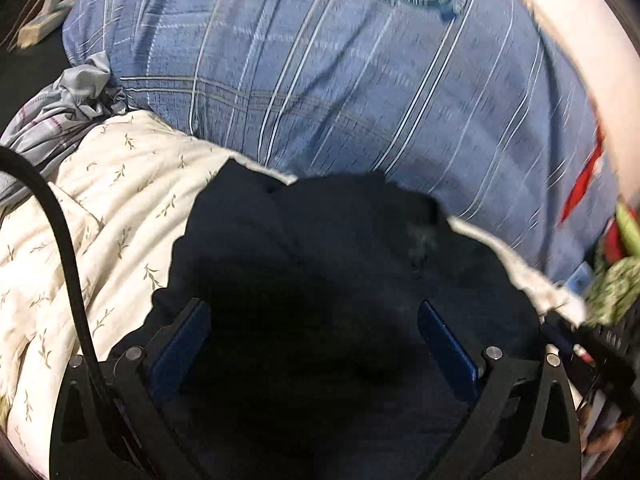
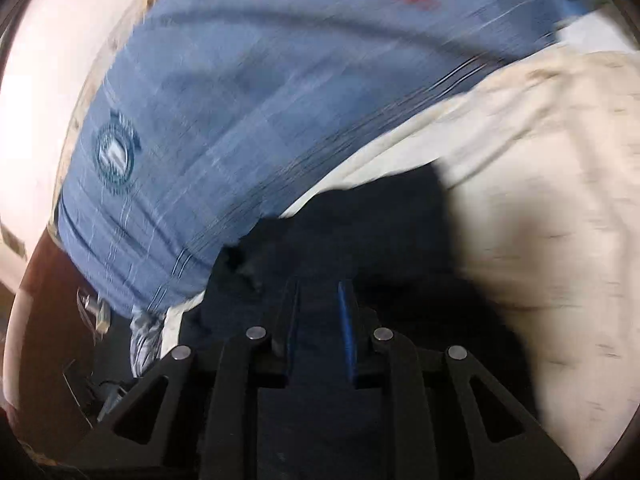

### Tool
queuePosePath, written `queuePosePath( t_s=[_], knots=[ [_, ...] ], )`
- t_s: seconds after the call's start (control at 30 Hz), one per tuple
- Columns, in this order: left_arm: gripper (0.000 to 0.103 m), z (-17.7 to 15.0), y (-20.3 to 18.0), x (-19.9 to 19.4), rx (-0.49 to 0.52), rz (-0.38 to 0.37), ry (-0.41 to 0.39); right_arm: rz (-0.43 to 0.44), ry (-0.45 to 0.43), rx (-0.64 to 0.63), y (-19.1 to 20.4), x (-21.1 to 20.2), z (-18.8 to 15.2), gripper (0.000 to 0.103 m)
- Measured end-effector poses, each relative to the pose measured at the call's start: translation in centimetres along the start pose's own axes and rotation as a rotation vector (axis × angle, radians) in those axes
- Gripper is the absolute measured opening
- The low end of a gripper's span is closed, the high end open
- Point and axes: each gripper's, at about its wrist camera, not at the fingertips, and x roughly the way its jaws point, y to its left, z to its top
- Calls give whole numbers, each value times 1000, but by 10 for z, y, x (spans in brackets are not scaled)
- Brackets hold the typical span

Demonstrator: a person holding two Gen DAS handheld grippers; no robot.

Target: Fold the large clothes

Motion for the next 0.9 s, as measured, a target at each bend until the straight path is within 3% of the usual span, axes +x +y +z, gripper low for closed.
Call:
queuePosePath(
  t_s=[0.1,0.17,0.2,0.27,0.4,0.47,0.5,0.53,0.6,0.67,0.77,0.9],
  knots=[
    [101,-4,20,29,-10,133,49,-105,78,-1,-14,34,-1,21],
    [103,-5,39,42,-11,162,62,-177,122,57,-46,47,1,15],
    [103,-5,41,42,23,165,52,-184,137,66,-56,50,1,0],
    [103,-6,41,42,102,254,52,-112,152,101,-76,46,6,0],
    [101,-3,68,12,-81,199,40,-170,60,62,-70,8,9,1],
    [101,-7,76,-14,-179,147,-8,-159,16,-18,-57,-20,1,12],
    [101,-11,76,-26,-204,114,-28,-152,8,-37,-52,-28,-4,28],
    [101,-16,71,-36,-209,81,-42,-143,-8,-60,-45,-37,-8,51],
    [102,-25,51,-48,-162,46,-43,-130,-49,-120,-32,-53,-22,66],
    [102,-38,21,-54,-68,35,-11,-153,-49,-180,-17,-56,-34,66],
    [102,-67,-17,-62,92,128,12,-151,-40,-214,-2,-59,-56,66],
    [102,-109,-37,-72,239,229,19,-197,-21,-292,9,-63,-87,66]
  ],
)
